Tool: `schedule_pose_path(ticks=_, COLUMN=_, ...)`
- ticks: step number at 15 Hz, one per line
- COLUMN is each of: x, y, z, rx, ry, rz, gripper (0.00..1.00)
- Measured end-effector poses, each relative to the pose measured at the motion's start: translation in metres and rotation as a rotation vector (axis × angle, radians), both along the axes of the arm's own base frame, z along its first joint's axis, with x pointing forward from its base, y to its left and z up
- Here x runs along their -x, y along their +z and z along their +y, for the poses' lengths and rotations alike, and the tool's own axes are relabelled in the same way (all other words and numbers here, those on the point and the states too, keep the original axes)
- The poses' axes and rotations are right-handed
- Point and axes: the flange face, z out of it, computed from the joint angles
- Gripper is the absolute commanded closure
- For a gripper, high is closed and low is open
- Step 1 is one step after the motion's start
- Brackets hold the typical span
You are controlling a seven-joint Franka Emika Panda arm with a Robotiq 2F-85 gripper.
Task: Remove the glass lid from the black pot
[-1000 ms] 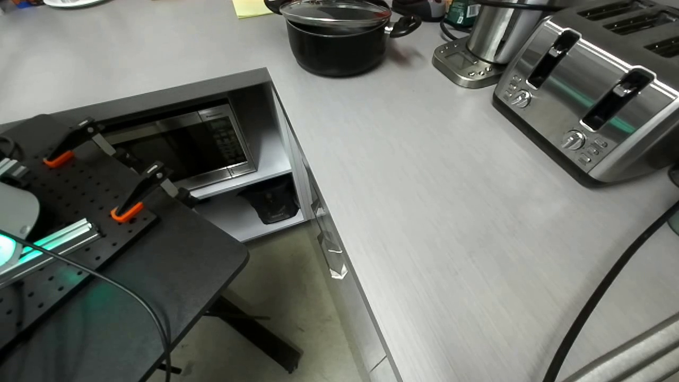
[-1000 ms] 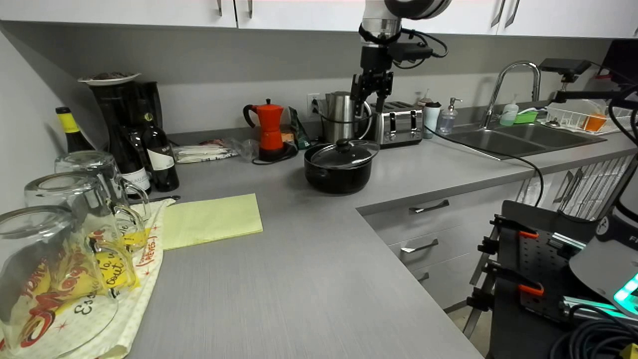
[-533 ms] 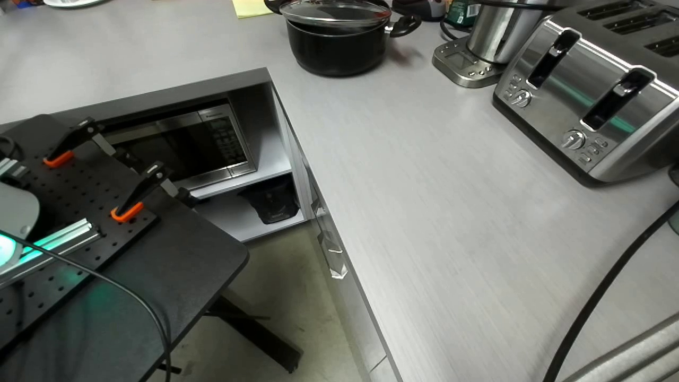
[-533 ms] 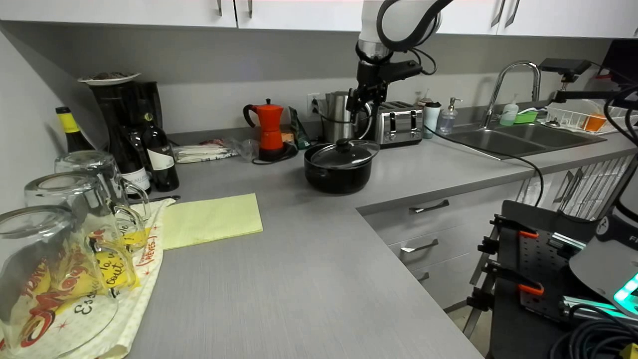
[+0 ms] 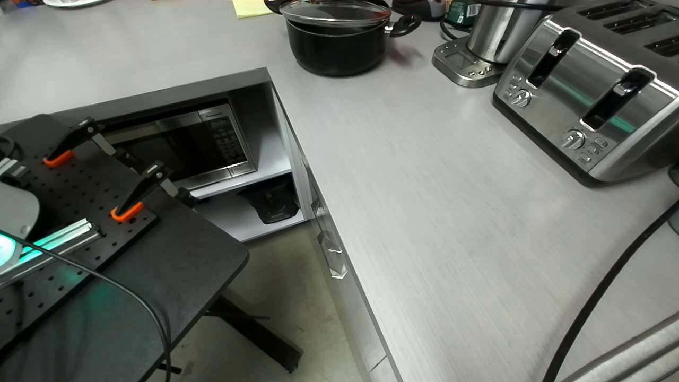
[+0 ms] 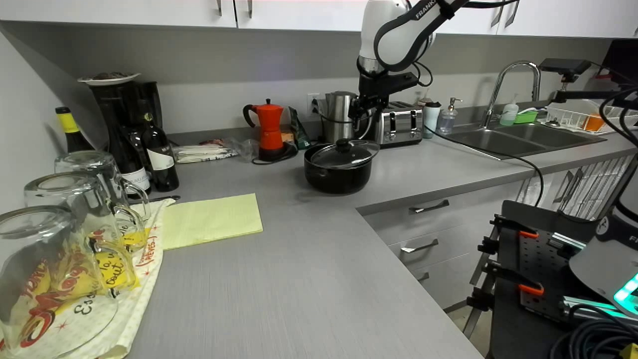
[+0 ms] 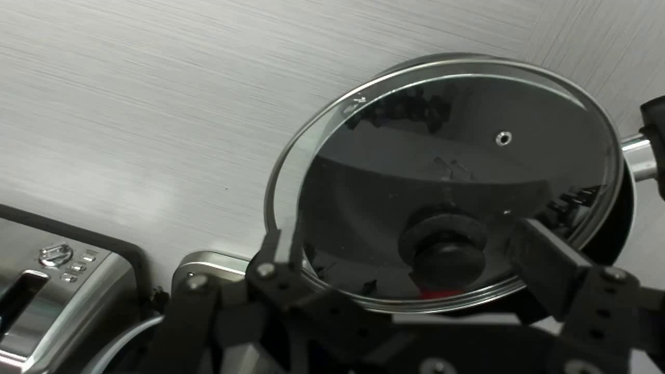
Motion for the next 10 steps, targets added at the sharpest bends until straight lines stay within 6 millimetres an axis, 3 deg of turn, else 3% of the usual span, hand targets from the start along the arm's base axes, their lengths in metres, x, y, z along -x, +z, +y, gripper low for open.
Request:
schedule_pose_path(ticks=3, x=-0.008, y=-0.013, z=-0.003, rx=0.004, ry=-0.003, rz=0.002, gripper=0.00)
schedule_pose_path(ticks=10, x=-0.026, y=-0.029, z=0.015, rx=0.008, ry=0.043, rz=-0.038, gripper=0.00)
